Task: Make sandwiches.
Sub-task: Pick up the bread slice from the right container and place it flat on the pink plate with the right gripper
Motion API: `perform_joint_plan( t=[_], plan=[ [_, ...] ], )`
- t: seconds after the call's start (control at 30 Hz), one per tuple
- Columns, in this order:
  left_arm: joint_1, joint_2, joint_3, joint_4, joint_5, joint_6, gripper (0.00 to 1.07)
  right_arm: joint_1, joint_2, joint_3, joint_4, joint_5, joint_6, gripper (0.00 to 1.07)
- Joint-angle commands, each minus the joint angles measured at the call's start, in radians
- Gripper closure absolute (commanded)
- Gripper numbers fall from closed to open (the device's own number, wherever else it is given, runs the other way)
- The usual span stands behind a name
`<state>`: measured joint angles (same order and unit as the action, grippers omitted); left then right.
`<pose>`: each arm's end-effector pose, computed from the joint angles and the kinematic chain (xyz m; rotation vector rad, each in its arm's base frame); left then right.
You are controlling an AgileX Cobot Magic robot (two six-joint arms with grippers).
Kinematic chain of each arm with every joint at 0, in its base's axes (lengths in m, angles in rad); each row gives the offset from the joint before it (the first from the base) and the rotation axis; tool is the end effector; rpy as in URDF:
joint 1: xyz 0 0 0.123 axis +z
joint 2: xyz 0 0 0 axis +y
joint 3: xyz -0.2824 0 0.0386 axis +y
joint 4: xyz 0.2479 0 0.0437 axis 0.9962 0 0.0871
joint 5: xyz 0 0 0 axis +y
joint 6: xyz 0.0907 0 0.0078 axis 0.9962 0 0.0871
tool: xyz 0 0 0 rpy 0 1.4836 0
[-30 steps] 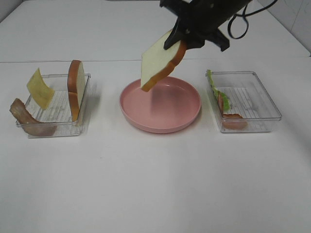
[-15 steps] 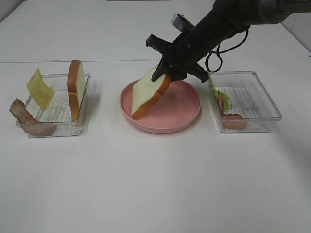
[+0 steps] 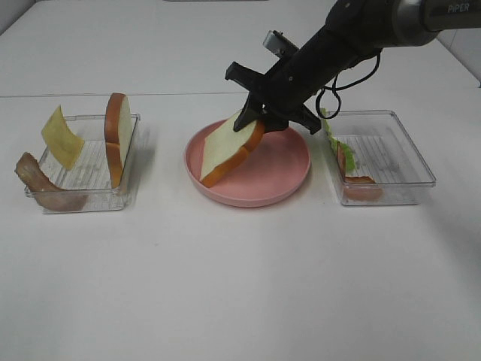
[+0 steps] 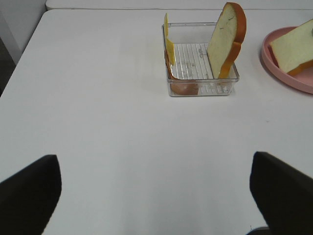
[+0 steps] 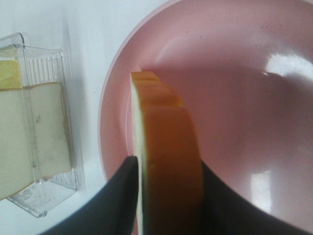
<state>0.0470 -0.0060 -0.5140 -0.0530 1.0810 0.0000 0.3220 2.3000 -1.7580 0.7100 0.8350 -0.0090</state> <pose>-0.0081 -0.0046 0.2794 -0.0443 2.0431 -0.0340 0.4453 0.1950 0.1446 0.1172 2.8269 0.9089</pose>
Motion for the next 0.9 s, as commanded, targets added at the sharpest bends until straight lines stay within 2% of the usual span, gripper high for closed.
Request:
perform_joint_plan(
  t=[0.03, 0.07, 0.1, 0.13, 0.17, 0.2, 0.5, 0.57, 0.67, 0.73, 0.9],
  plan=[
    [-0.005, -0.013, 0.000, -0.001, -0.006, 0.000, 0.04, 0.000, 0.001, -0.004, -0.007, -0.003, -0.012, 0.53],
    [-0.005, -0.013, 0.000, -0.001, -0.006, 0.000, 0.04, 0.000, 0.001, -0.004, -0.007, -0.003, -0.012, 0.53],
    [-0.005, -0.013, 0.000, -0.001, -0.006, 0.000, 0.04, 0.000, 0.001, -0.004, -0.010, 0.000, -0.012, 0.42],
    [-0.005, -0.013, 0.000, -0.001, -0.006, 0.000, 0.04, 0.000, 0.001, -0.004, -0.010, 0.000, -0.012, 0.42],
    [-0.005, -0.013, 0.000, -0.001, -0.006, 0.000, 0.04, 0.000, 0.001, -0.004, -0.028, 0.000, -0.012, 0.35],
    [-0.005, -0.013, 0.000, -0.001, -0.006, 0.000, 0.04, 0.000, 0.000, -0.004, -0.042, 0.000, -0.012, 0.33],
    [-0.005, -0.013, 0.000, 0.003, -0.006, 0.000, 0.04, 0.000, -0.043, -0.004, -0.140, 0.000, 0.009, 0.33],
    [-0.005, -0.013, 0.000, 0.003, -0.006, 0.000, 0.04, 0.000, -0.076, -0.007, -0.235, 0.016, 0.050, 0.33],
    [-0.005, -0.013, 0.000, 0.004, -0.006, 0.000, 0.04, 0.000, -0.083, -0.013, -0.257, 0.027, 0.058, 0.33],
    [-0.005, -0.013, 0.000, 0.004, -0.006, 0.000, 0.04, 0.000, -0.105, -0.047, -0.328, 0.090, 0.080, 0.33],
    [-0.005, -0.013, 0.000, 0.005, -0.006, 0.000, 0.04, 0.000, -0.117, -0.096, -0.354, 0.165, 0.088, 0.33]
  ],
)
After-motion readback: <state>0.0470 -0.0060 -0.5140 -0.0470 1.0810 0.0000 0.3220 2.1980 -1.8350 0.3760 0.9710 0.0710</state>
